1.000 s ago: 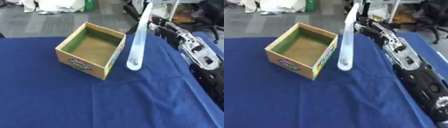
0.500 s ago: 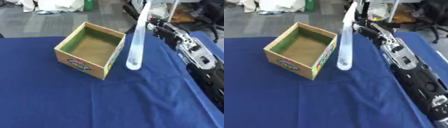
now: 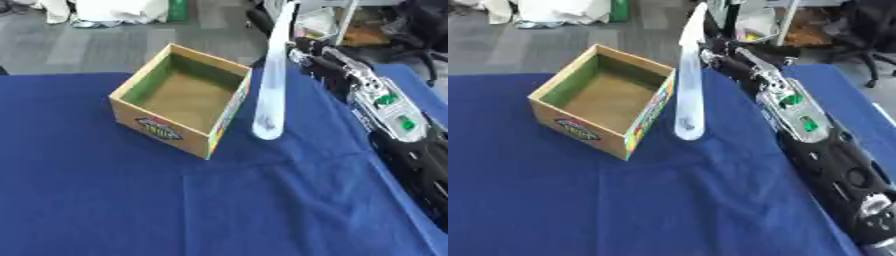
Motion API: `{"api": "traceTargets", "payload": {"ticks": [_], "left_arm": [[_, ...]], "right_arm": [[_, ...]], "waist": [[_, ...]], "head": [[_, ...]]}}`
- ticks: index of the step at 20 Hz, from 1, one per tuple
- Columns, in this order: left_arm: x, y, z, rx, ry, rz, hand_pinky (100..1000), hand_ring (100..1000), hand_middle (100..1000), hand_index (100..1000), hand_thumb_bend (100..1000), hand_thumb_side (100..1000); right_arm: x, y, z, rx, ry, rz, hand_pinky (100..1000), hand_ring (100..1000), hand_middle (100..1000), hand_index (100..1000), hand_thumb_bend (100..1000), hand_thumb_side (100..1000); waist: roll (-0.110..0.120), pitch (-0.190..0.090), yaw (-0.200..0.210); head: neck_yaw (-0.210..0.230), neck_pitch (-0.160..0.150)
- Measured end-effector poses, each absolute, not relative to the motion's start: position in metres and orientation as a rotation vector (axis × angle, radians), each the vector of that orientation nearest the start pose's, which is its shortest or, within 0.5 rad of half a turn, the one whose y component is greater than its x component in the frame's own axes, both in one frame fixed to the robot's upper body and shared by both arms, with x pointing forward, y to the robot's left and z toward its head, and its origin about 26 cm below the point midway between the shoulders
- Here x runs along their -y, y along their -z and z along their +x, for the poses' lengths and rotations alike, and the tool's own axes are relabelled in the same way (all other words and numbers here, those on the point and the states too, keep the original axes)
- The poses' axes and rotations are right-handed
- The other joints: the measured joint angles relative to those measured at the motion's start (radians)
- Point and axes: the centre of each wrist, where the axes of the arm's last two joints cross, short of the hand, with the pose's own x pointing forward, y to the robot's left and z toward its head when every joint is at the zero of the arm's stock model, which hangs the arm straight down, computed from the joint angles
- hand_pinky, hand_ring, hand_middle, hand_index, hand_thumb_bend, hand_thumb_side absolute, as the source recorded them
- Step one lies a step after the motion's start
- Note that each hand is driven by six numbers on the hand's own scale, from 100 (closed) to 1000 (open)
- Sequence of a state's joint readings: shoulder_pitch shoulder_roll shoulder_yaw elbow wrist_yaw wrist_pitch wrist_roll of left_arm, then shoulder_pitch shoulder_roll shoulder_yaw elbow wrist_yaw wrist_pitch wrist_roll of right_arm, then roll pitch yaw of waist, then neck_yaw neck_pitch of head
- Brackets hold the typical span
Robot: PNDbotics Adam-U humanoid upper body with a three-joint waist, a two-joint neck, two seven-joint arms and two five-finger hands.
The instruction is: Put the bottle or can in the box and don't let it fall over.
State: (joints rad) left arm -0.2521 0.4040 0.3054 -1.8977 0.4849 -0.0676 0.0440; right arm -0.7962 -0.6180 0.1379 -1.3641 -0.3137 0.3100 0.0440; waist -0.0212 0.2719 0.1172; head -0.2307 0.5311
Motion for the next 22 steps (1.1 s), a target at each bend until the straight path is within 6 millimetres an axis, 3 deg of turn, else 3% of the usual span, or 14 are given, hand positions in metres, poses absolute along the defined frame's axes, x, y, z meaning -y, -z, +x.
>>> {"api": "traceTargets", "payload": {"ticks": [22], "left_arm": [[-0.359,-0.201,0.296,2.288,-0.137,-0.004,917,1000,1000,781,424,631]], "right_arm": [[0.283,-0.268,0.41,1.793,-0.484,-0.124,1000,1000,1000,1000,100,469]], "waist": [[-0.002,-0.001,0.004]], "head": [[0.0,0.0]]}}
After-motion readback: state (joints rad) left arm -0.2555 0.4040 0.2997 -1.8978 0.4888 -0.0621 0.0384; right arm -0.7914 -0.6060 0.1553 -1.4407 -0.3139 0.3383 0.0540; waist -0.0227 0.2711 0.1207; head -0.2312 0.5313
